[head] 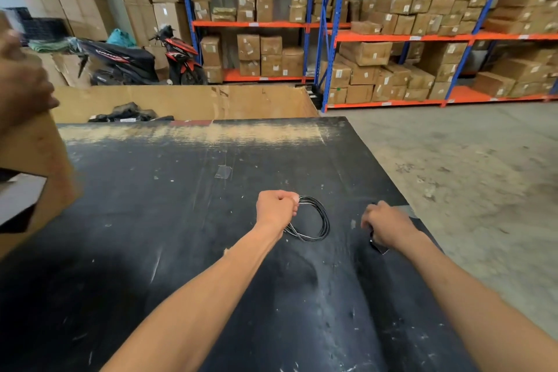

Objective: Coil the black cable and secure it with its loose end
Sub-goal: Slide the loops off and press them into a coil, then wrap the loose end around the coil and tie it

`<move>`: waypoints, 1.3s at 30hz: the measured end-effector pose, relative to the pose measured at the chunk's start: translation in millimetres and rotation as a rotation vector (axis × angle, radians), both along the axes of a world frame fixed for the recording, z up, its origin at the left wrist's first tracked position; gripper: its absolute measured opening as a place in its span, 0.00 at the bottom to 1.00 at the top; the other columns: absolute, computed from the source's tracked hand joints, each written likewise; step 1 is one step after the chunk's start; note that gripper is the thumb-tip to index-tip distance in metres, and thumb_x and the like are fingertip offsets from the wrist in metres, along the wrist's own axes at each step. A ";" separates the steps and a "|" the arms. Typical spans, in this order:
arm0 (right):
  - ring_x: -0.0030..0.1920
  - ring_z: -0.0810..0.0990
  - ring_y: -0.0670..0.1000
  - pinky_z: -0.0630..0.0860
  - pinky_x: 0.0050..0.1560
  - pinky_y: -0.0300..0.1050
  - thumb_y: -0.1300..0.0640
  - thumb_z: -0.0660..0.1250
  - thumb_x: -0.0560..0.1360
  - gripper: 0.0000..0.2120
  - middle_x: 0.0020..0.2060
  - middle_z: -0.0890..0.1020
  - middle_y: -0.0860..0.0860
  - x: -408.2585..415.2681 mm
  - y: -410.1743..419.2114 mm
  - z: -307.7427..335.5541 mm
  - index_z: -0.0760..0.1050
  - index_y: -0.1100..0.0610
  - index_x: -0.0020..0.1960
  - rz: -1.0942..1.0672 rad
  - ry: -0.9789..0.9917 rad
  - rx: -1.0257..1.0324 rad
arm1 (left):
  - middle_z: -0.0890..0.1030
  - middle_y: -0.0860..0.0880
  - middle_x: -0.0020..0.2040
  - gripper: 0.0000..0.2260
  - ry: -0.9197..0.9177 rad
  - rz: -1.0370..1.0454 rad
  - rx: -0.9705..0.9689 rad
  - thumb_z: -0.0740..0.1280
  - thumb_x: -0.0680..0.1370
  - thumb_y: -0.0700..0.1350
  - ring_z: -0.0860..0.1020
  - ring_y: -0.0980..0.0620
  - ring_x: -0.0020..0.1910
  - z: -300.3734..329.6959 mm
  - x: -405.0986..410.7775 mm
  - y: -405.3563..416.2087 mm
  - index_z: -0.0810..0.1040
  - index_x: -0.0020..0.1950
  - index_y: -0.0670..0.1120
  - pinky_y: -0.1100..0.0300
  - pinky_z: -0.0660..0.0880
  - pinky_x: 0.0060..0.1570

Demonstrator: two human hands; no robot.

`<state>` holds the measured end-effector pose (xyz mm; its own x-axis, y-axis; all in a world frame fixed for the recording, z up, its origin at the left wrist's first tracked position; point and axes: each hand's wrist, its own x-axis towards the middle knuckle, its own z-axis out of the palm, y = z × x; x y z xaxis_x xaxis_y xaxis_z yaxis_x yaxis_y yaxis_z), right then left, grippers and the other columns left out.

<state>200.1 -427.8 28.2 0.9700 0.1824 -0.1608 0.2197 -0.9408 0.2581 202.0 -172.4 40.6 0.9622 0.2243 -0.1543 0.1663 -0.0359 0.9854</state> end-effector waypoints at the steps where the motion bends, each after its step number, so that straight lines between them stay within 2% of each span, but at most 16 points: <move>1: 0.64 0.75 0.55 0.76 0.55 0.48 0.62 0.64 0.76 0.18 0.62 0.78 0.49 -0.1 -3.8 -5.9 0.82 0.48 0.62 0.010 0.023 -0.065 | 0.82 0.46 0.31 0.12 0.006 -0.003 -0.004 0.68 0.73 0.33 0.78 0.51 0.31 -3.2 2.5 -1.2 0.82 0.33 0.46 0.59 0.78 0.39; 6: 0.61 0.81 0.58 0.77 0.54 0.50 0.67 0.66 0.74 0.16 0.59 0.83 0.55 2.9 -2.0 -20.2 0.81 0.58 0.60 -0.038 0.056 -0.208 | 0.82 0.48 0.30 0.14 0.024 -0.001 -0.025 0.68 0.72 0.33 0.77 0.52 0.31 -14.3 8.0 -3.6 0.83 0.31 0.47 0.58 0.78 0.39; 11: 0.62 0.79 0.59 0.78 0.54 0.52 0.63 0.64 0.78 0.16 0.61 0.81 0.56 5.9 4.2 -17.8 0.78 0.57 0.65 -0.098 -0.015 -0.155 | 0.82 0.46 0.32 0.13 0.052 0.046 -0.055 0.67 0.73 0.32 0.77 0.51 0.31 -18.4 4.9 6.4 0.82 0.33 0.46 0.59 0.78 0.38; 15: 0.54 0.82 0.60 0.78 0.51 0.50 0.57 0.63 0.80 0.13 0.55 0.82 0.56 8.5 20.5 5.1 0.83 0.53 0.60 -0.195 -0.028 0.261 | 0.82 0.46 0.33 0.13 0.041 0.116 -0.084 0.66 0.73 0.31 0.77 0.51 0.31 -10.5 1.4 17.4 0.83 0.34 0.45 0.58 0.78 0.41; 17: 0.44 0.83 0.60 0.77 0.43 0.50 0.54 0.63 0.79 0.11 0.43 0.85 0.54 5.5 36.7 21.4 0.85 0.51 0.48 -0.227 -0.079 0.515 | 0.82 0.46 0.33 0.13 0.020 0.159 -0.104 0.66 0.73 0.32 0.77 0.52 0.31 -3.9 -0.6 22.8 0.83 0.34 0.45 0.58 0.79 0.42; 19: 0.36 0.80 0.61 0.77 0.38 0.49 0.52 0.64 0.77 0.11 0.31 0.81 0.54 0.4 56.8 37.3 0.82 0.54 0.40 -0.228 -0.147 0.703 | 0.82 0.46 0.33 0.13 0.001 0.205 -0.124 0.67 0.73 0.33 0.77 0.52 0.31 2.8 -1.6 26.9 0.83 0.34 0.47 0.59 0.79 0.41; 21: 0.32 0.74 0.61 0.75 0.34 0.46 0.51 0.64 0.76 0.12 0.29 0.75 0.57 -7.9 79.8 50.3 0.81 0.55 0.39 -0.183 -0.174 0.810 | 0.82 0.48 0.32 0.12 -0.025 0.242 -0.135 0.68 0.74 0.35 0.77 0.54 0.29 9.3 -2.1 29.3 0.83 0.35 0.48 0.64 0.76 0.36; 23: 0.32 0.68 0.55 0.72 0.34 0.46 0.53 0.64 0.75 0.14 0.26 0.68 0.53 -18.7 101.3 58.5 0.80 0.51 0.33 -0.154 -0.166 0.878 | 0.82 0.51 0.32 0.09 -0.053 0.260 -0.139 0.68 0.75 0.36 0.77 0.57 0.28 15.3 -3.0 29.4 0.84 0.38 0.47 0.71 0.73 0.31; 25: 0.35 0.74 0.56 0.77 0.39 0.49 0.54 0.65 0.73 0.18 0.26 0.67 0.53 -27.8 118.9 58.1 0.69 0.48 0.26 -0.213 -0.152 0.915 | 0.83 0.52 0.33 0.07 -0.087 0.265 -0.129 0.69 0.76 0.38 0.77 0.61 0.27 20.6 -5.7 28.7 0.85 0.42 0.48 0.74 0.71 0.29; 26: 0.37 0.75 0.57 0.77 0.41 0.50 0.54 0.66 0.73 0.10 0.26 0.69 0.53 -31.6 125.6 57.1 0.72 0.57 0.35 -0.262 -0.148 0.943 | 0.83 0.53 0.34 0.07 -0.109 0.261 -0.116 0.69 0.77 0.39 0.78 0.62 0.27 23.3 -7.7 28.3 0.85 0.43 0.49 0.73 0.72 0.30; 27: 0.38 0.77 0.58 0.76 0.41 0.50 0.53 0.67 0.72 0.13 0.26 0.73 0.53 -34.8 132.0 56.3 0.82 0.52 0.31 -0.333 -0.146 0.972 | 0.84 0.53 0.34 0.06 -0.133 0.254 -0.103 0.69 0.77 0.40 0.79 0.62 0.28 26.0 -9.8 28.0 0.85 0.44 0.50 0.72 0.73 0.33; 30: 0.40 0.83 0.54 0.76 0.42 0.45 0.50 0.69 0.72 0.10 0.30 0.83 0.50 -38.1 146.5 55.7 0.85 0.50 0.34 -0.502 -0.133 1.107 | 0.84 0.53 0.34 0.08 -0.187 0.238 -0.094 0.69 0.78 0.42 0.79 0.61 0.30 33.0 -14.9 26.4 0.83 0.42 0.53 0.68 0.73 0.37; 31: 0.36 0.85 0.49 0.77 0.40 0.43 0.50 0.69 0.72 0.11 0.28 0.84 0.50 -37.7 151.7 58.3 0.86 0.52 0.35 -0.553 -0.140 1.183 | 0.84 0.53 0.34 0.09 -0.197 0.237 -0.094 0.70 0.78 0.42 0.79 0.62 0.29 35.4 -17.8 25.5 0.83 0.41 0.55 0.68 0.73 0.36; 33: 0.23 0.80 0.43 0.75 0.31 0.40 0.53 0.69 0.72 0.11 0.26 0.85 0.49 -33.3 161.4 61.6 0.86 0.56 0.35 -0.627 -0.134 1.375 | 0.84 0.54 0.34 0.11 -0.207 0.221 -0.096 0.70 0.78 0.42 0.80 0.62 0.29 37.1 -21.8 21.1 0.82 0.39 0.56 0.67 0.74 0.37; 36: 0.21 0.77 0.46 0.69 0.21 0.37 0.61 0.68 0.74 0.09 0.33 0.86 0.53 -26.9 173.8 69.0 0.84 0.60 0.38 -0.679 -0.049 1.730 | 0.84 0.54 0.33 0.12 -0.209 0.209 -0.121 0.70 0.77 0.40 0.80 0.60 0.31 38.4 -28.2 15.5 0.82 0.38 0.56 0.64 0.77 0.40; 39: 0.21 0.71 0.45 0.65 0.19 0.36 0.66 0.65 0.76 0.09 0.30 0.80 0.54 -26.5 179.8 77.1 0.81 0.62 0.39 -0.670 0.064 1.896 | 0.84 0.52 0.32 0.11 -0.212 0.218 -0.163 0.70 0.77 0.39 0.79 0.57 0.31 42.9 -30.2 15.4 0.83 0.39 0.53 0.62 0.77 0.39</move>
<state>173.5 -248.0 105.3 0.9453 -0.1886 -0.2662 -0.2470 0.1193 -0.9616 171.8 -156.9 83.5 0.9089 0.4169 -0.0069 -0.0560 0.1386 0.9888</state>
